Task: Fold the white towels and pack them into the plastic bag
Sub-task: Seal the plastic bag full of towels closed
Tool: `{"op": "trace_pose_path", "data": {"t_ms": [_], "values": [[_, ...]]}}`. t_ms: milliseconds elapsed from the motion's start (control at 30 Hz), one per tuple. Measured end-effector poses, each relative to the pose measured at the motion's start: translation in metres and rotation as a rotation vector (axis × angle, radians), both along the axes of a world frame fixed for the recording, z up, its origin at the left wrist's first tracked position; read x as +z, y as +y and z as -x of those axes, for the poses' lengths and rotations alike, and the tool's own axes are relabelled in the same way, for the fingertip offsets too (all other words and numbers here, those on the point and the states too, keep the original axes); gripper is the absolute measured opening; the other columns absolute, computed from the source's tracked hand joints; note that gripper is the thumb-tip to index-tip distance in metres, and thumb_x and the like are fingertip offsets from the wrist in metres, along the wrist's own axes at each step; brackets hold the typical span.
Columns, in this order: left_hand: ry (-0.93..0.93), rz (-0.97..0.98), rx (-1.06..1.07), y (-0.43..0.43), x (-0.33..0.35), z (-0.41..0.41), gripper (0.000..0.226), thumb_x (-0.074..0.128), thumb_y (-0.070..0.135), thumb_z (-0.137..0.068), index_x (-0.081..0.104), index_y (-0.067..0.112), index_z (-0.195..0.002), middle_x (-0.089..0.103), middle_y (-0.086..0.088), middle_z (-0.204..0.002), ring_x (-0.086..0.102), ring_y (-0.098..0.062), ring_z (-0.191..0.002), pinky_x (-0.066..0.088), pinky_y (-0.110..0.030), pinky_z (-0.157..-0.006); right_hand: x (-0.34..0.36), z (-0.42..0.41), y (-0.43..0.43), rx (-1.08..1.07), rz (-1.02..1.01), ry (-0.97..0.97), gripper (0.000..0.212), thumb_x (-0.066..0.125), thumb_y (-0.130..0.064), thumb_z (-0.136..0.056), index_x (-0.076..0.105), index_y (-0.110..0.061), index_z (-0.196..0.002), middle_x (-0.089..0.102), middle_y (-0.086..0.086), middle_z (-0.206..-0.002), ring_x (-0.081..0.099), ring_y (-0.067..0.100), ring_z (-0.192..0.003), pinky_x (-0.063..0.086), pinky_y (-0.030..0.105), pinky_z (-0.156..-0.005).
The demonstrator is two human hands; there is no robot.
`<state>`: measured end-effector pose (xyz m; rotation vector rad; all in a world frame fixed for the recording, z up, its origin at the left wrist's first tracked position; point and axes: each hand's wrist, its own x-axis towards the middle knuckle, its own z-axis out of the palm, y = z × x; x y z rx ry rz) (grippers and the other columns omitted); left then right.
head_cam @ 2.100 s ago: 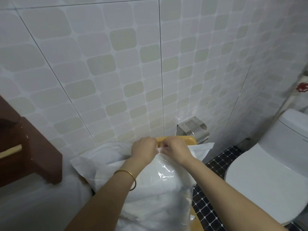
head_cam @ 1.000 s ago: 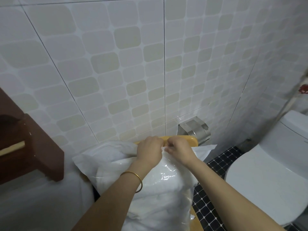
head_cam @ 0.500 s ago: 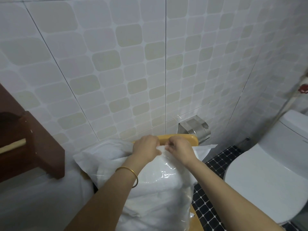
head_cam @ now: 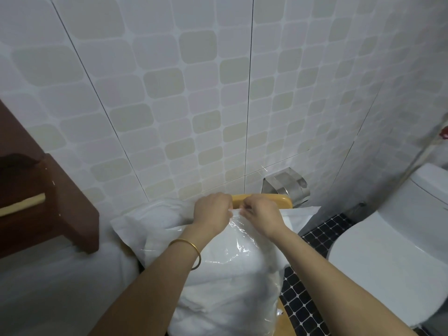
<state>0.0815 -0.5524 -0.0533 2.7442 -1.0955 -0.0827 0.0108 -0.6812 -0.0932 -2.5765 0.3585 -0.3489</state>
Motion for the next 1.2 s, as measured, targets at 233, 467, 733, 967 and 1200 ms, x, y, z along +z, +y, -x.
{"op": "trace_pose_path", "data": {"t_ms": [233, 467, 733, 967, 1200], "values": [[-0.047, -0.025, -0.039, 0.0, -0.003, 0.0, 0.012, 0.049, 0.019, -0.093, 0.059, 0.023, -0.096, 0.064, 0.0, -0.104, 0.058, -0.023, -0.098, 0.035, -0.03, -0.088, -0.004, 0.002, 0.004, -0.027, 0.085, -0.024, 0.017, 0.053, -0.016, -0.086, 0.057, -0.011, -0.07, 0.049, -0.006, -0.067, 0.042, 0.019, -0.071, 0.021, 0.03, -0.061], [0.102, -0.042, -0.002, -0.008, 0.0, 0.003, 0.018, 0.057, 0.016, -0.089, 0.06, 0.02, -0.106, 0.057, -0.003, -0.115, 0.054, -0.025, -0.11, 0.047, -0.035, -0.086, -0.001, 0.003, -0.006, 0.049, -0.077, 0.02, 0.01, 0.06, -0.013, -0.084, 0.059, -0.013, -0.074, 0.054, -0.006, -0.071, 0.05, 0.019, -0.074, 0.036, 0.032, -0.064], [0.051, 0.034, 0.014, -0.011, -0.004, 0.005, 0.005, 0.058, 0.018, -0.088, 0.06, 0.023, -0.088, 0.062, -0.001, -0.104, 0.056, -0.023, -0.101, 0.041, -0.031, -0.076, -0.001, 0.004, -0.01, 0.032, -0.07, 0.041, 0.005, 0.061, -0.012, -0.082, 0.063, -0.013, -0.078, 0.054, -0.007, -0.075, 0.055, 0.021, -0.082, 0.04, 0.032, -0.069], [0.001, -0.017, -0.004, -0.011, -0.009, 0.004, 0.012, 0.051, 0.019, -0.092, 0.062, 0.019, -0.097, 0.064, -0.003, -0.104, 0.059, -0.027, -0.099, 0.041, -0.031, -0.075, -0.003, 0.005, -0.004, 0.01, 0.04, 0.011, 0.02, 0.057, -0.015, -0.085, 0.049, -0.018, -0.067, 0.047, -0.006, -0.067, 0.044, 0.022, -0.072, 0.028, 0.032, -0.062], [-0.062, -0.16, -0.047, -0.012, -0.011, 0.007, 0.019, 0.048, 0.023, -0.096, 0.056, 0.014, -0.111, 0.058, -0.007, -0.117, 0.054, -0.027, -0.11, 0.04, -0.034, -0.082, -0.004, 0.005, -0.005, 0.007, 0.068, 0.044, 0.017, 0.052, -0.014, -0.085, 0.046, -0.019, -0.069, 0.047, -0.005, -0.07, 0.04, 0.02, -0.071, 0.021, 0.029, -0.063]]}}
